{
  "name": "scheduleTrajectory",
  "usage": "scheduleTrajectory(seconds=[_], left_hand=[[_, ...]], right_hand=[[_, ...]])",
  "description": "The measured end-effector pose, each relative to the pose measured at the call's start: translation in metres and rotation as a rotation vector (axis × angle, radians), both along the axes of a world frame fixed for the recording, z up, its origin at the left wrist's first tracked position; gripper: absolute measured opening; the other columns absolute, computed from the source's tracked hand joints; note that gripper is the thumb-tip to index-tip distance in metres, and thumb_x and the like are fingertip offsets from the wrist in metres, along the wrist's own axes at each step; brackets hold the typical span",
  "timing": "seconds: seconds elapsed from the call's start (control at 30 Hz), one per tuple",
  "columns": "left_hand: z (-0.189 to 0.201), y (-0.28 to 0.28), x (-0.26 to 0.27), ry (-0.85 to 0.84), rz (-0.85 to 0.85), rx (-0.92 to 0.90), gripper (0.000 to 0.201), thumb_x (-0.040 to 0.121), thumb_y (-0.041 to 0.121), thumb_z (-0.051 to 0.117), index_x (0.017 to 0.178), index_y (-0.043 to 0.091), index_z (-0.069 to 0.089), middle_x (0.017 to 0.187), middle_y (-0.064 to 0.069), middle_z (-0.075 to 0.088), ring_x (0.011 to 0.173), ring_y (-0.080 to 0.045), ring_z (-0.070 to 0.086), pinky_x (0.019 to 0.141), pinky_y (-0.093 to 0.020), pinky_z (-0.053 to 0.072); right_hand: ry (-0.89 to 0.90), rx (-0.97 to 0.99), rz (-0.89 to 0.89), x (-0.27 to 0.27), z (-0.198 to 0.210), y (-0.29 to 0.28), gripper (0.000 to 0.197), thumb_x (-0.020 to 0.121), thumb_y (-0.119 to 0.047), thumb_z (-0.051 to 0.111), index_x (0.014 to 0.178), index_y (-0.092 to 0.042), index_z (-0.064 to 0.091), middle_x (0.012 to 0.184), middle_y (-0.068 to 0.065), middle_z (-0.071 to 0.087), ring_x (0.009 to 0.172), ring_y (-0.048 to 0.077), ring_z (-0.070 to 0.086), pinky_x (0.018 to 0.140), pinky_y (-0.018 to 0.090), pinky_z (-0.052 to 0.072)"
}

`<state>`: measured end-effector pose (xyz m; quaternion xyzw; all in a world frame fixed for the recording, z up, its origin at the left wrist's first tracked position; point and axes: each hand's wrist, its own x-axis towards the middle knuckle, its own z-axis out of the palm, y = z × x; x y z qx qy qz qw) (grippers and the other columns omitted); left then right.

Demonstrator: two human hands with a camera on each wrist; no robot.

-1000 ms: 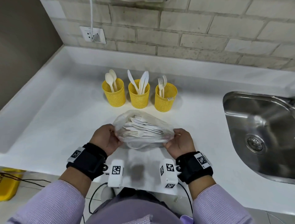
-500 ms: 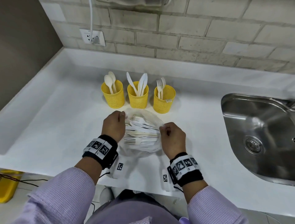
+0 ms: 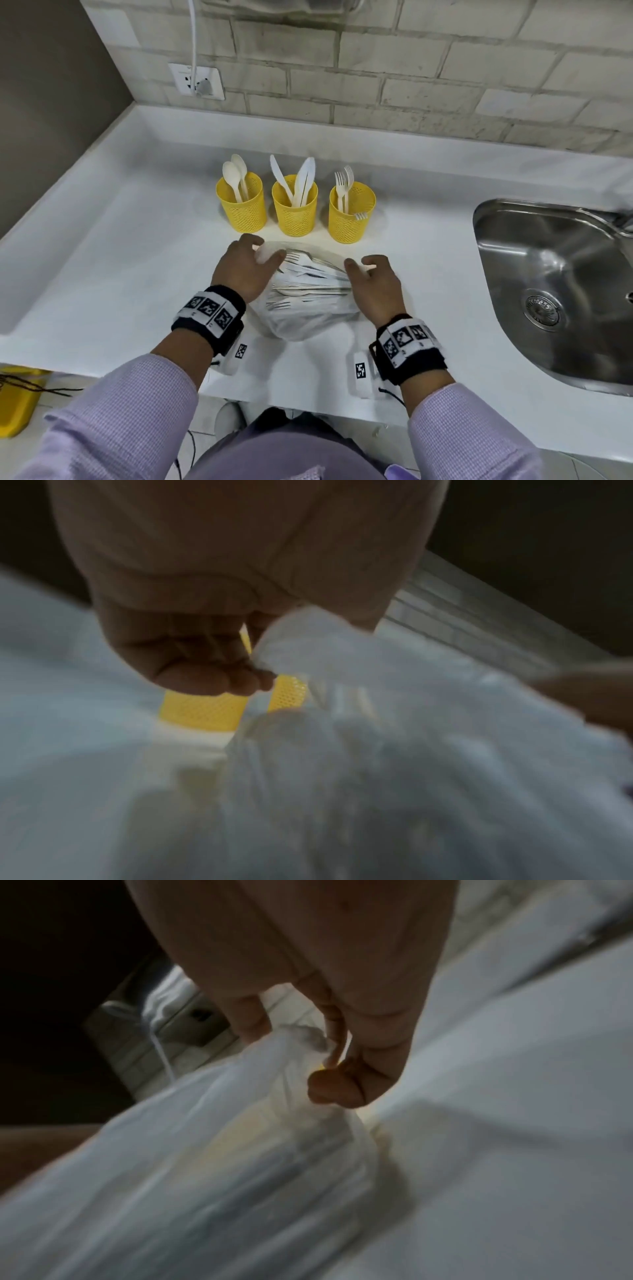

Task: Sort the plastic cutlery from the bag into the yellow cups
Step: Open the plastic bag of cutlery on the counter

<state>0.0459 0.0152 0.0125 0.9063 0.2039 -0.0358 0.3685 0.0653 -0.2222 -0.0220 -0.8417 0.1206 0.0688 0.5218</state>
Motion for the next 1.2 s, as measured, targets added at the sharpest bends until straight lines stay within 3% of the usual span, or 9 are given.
scheduleTrajectory(seconds=[0.17,0.37,0.47,0.57,0.77,0.9,1.03,1.13,1.2], left_hand=[[0.002,-0.005,0.011,-0.161,-0.101,0.163,0.036,0.106,0.035,0.045,0.095,0.008,0.066,0.094,-0.011,0.071,0.092,-0.033,0.063,0.076,-0.036,0.046],[0.007,0.007,0.022,0.030,0.173,-0.309,0.049,0.105,0.048,0.042,0.082,0.009,0.062,0.099,-0.017,0.068,0.094,-0.032,0.062,0.086,-0.036,0.044],[0.004,0.010,0.021,0.184,0.024,-0.166,0.052,0.100,0.062,0.040,0.104,0.015,0.062,0.124,-0.021,0.065,0.108,-0.035,0.061,0.097,-0.041,0.045],[0.005,0.019,0.008,0.179,0.000,-0.006,0.070,0.075,0.084,0.056,0.113,0.025,0.056,0.116,-0.008,0.062,0.107,-0.029,0.061,0.098,-0.043,0.049],[0.005,0.016,-0.018,-0.021,-0.024,0.093,0.006,0.091,0.021,0.066,0.093,0.017,0.068,0.083,0.004,0.065,0.088,-0.021,0.061,0.076,-0.026,0.040],[-0.002,0.013,-0.017,-0.038,0.138,-0.360,0.014,0.089,0.013,0.065,0.082,0.002,0.070,0.078,-0.009,0.067,0.079,-0.026,0.062,0.080,-0.036,0.053],[0.009,0.010,-0.024,-0.045,0.297,-1.019,0.018,0.096,0.009,0.063,0.106,-0.003,0.071,0.090,-0.012,0.068,0.080,-0.020,0.061,0.081,-0.030,0.052],[0.007,0.015,-0.027,-0.050,0.320,-0.949,0.022,0.097,0.009,0.059,0.113,-0.003,0.070,0.096,-0.014,0.066,0.084,-0.023,0.058,0.083,-0.033,0.049],[0.003,0.018,-0.028,-0.018,0.319,-0.741,0.022,0.098,0.019,0.059,0.108,0.001,0.068,0.092,-0.013,0.063,0.077,-0.024,0.056,0.075,-0.035,0.049]], right_hand=[[-0.236,-0.198,0.130,0.008,0.008,0.011,0.030,0.102,-0.028,0.057,0.076,-0.015,0.055,0.068,-0.001,0.059,0.070,0.024,0.051,0.063,0.030,0.028],[0.401,0.680,-0.204,0.031,0.001,-0.010,0.037,0.096,-0.035,0.069,0.063,-0.019,0.072,0.065,0.000,0.061,0.064,0.023,0.055,0.068,0.034,0.041],[0.253,0.239,-0.022,0.035,-0.001,-0.015,0.036,0.099,-0.037,0.059,0.071,-0.016,0.068,0.072,0.004,0.062,0.077,0.026,0.057,0.075,0.036,0.045],[0.074,-0.034,-0.001,0.025,0.005,-0.017,0.036,0.096,-0.049,0.058,0.096,-0.014,0.063,0.100,0.006,0.066,0.094,0.027,0.061,0.088,0.036,0.049],[-0.085,-0.173,0.041,-0.004,0.009,-0.016,0.021,0.092,-0.032,0.070,0.086,-0.014,0.062,0.078,-0.002,0.064,0.080,0.021,0.059,0.065,0.027,0.035],[-0.106,0.037,0.001,-0.006,0.002,-0.010,0.023,0.094,-0.026,0.069,0.073,-0.016,0.067,0.067,-0.007,0.063,0.068,0.016,0.058,0.071,0.029,0.044],[0.116,0.559,-0.224,-0.009,0.005,-0.010,0.027,0.098,-0.019,0.066,0.071,-0.016,0.070,0.064,-0.001,0.060,0.059,0.018,0.050,0.058,0.028,0.038],[0.270,0.740,-0.310,-0.009,0.007,-0.014,0.025,0.100,-0.022,0.060,0.076,-0.015,0.062,0.069,0.005,0.052,0.054,0.017,0.043,0.052,0.028,0.029],[0.207,0.490,-0.235,-0.007,0.004,-0.014,0.023,0.091,-0.036,0.063,0.079,-0.017,0.063,0.077,0.004,0.059,0.063,0.019,0.052,0.054,0.026,0.037]])
